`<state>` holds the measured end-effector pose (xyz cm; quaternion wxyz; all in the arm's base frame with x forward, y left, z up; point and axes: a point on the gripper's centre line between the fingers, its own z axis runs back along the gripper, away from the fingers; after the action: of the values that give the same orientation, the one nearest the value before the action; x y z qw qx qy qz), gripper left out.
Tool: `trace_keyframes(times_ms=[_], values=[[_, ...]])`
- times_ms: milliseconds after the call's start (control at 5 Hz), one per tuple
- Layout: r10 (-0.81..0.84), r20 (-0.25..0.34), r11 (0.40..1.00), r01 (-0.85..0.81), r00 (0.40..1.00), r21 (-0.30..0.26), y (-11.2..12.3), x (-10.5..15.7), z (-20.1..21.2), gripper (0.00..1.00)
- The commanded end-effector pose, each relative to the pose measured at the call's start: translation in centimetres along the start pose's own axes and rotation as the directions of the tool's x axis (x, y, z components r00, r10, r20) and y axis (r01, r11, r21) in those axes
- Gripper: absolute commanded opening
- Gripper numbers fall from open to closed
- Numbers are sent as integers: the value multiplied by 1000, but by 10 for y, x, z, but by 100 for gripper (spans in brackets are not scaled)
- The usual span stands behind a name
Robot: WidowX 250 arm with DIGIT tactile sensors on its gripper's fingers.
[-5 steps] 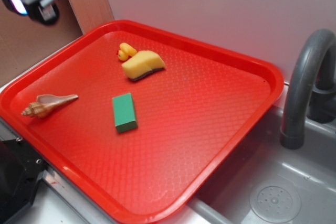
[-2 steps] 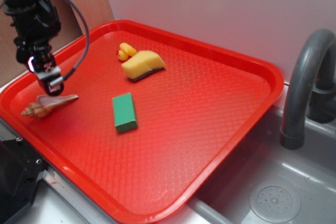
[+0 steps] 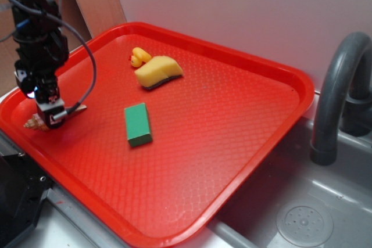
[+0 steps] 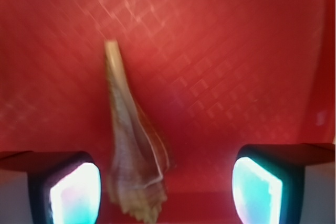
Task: Grab the shell.
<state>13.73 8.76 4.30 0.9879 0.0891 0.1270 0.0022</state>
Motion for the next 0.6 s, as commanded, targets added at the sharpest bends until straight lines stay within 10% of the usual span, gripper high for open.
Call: trace_keyframes(times_ms=[0,200,400], values=[[-45,-41,998,46,998,32,-7,5,-14,100],[-38,-34,999,39,999,23,-8,3,-14,0],[4,-6,1000,-4,1000,14,-5,2,7,0]])
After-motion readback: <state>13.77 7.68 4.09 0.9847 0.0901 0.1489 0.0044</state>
